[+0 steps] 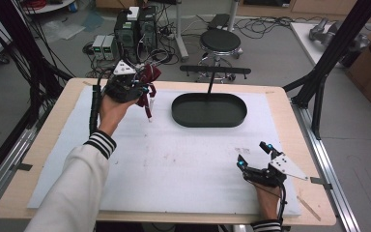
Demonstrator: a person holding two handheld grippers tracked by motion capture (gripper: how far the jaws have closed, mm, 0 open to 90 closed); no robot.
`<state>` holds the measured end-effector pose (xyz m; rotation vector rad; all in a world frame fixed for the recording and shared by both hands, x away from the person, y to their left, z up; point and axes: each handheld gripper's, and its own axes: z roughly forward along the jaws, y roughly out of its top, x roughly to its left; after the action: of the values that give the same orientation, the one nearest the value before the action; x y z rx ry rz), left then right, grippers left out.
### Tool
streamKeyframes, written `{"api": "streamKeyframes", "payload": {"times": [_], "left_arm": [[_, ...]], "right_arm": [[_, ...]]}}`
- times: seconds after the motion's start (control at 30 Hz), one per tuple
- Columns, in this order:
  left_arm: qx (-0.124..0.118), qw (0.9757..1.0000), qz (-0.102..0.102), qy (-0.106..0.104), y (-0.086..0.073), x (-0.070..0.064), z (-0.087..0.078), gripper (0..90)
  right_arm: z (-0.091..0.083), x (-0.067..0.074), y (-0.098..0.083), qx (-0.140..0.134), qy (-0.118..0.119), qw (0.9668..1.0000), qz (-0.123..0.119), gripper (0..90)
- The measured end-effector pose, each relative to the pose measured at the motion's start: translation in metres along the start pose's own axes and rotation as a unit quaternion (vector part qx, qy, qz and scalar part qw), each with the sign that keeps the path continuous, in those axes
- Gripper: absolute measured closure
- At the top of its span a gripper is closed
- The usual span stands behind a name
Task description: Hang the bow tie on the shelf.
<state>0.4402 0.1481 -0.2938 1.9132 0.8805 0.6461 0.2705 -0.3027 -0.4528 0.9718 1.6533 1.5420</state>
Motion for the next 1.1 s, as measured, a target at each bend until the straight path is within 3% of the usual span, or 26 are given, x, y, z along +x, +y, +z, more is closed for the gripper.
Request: {"api": "streamKeyframes", "payload": {"times": [0.37, 0.63, 1.1], "left_arm": [[-0.009, 0.9998, 0.008, -0.014, 0.018, -0.016, 0.019, 75.7], [-0.02, 0.9997, 0.011, -0.004, 0.029, -0.02, 0.03, 75.8], [-0.033, 0.9988, 0.035, -0.001, 0.052, -0.034, 0.054, 75.8]], "right_arm": [[0.0, -0.001, 0.0, -0.005, 0.001, 1.0, -0.001, 3.6], [0.0, 0.0, 0.0, -0.003, 0.001, 1.0, 0.002, 3.6], [0.0, -0.001, 0.0, -0.001, 0.001, 1.0, 0.009, 3.6]]}}
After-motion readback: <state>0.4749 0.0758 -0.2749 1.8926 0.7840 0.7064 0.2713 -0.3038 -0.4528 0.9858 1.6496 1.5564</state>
